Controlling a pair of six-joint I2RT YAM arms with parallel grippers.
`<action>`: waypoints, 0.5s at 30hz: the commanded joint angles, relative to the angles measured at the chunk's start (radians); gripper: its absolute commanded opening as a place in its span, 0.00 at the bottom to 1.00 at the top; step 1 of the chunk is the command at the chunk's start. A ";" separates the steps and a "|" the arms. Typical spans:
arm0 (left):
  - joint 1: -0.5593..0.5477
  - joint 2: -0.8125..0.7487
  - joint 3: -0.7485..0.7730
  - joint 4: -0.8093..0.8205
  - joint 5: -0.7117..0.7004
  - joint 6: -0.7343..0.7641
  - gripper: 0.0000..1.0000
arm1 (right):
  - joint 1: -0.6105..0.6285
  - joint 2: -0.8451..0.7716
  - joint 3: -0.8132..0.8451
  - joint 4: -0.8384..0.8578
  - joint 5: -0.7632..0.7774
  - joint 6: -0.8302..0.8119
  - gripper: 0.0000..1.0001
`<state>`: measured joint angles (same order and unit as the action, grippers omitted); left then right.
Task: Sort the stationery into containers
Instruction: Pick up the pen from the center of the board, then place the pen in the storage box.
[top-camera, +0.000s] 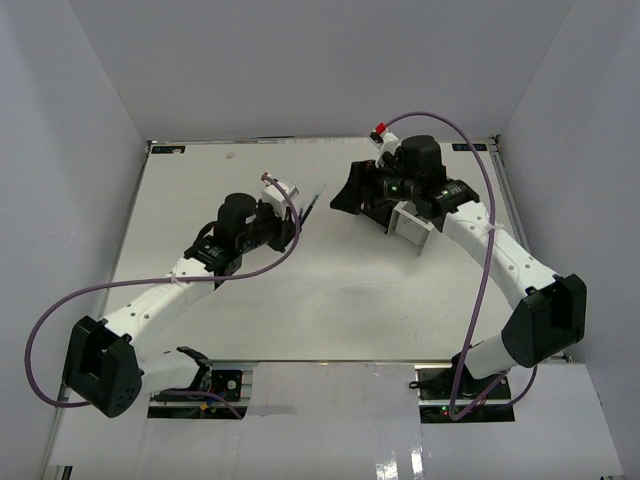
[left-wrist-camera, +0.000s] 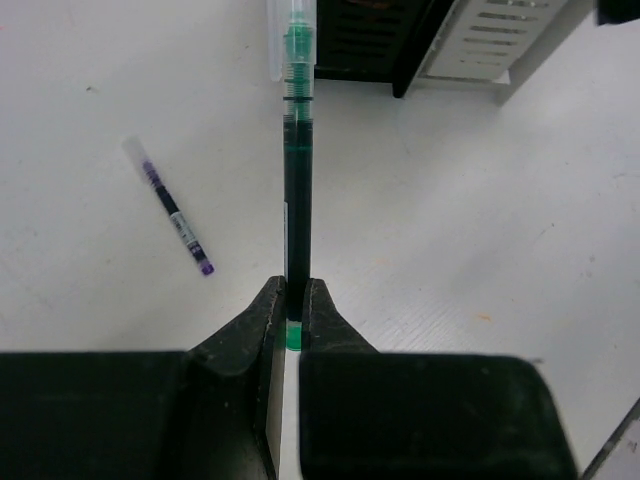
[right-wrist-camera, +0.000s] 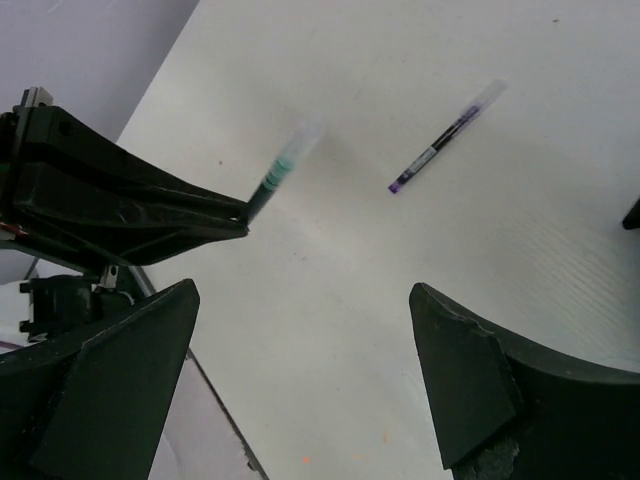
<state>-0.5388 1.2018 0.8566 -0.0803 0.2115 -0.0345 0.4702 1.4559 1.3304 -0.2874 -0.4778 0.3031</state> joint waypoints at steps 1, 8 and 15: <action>-0.001 -0.016 0.012 0.024 0.164 0.105 0.00 | 0.021 0.017 0.056 0.033 -0.082 0.059 0.92; -0.003 -0.025 0.024 0.024 0.236 0.128 0.00 | 0.051 0.066 0.095 0.037 -0.091 0.080 0.92; -0.007 -0.041 0.027 0.024 0.269 0.145 0.00 | 0.067 0.093 0.092 0.057 -0.081 0.099 0.84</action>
<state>-0.5400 1.2003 0.8570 -0.0742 0.4297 0.0860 0.5270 1.5410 1.3853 -0.2768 -0.5438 0.3813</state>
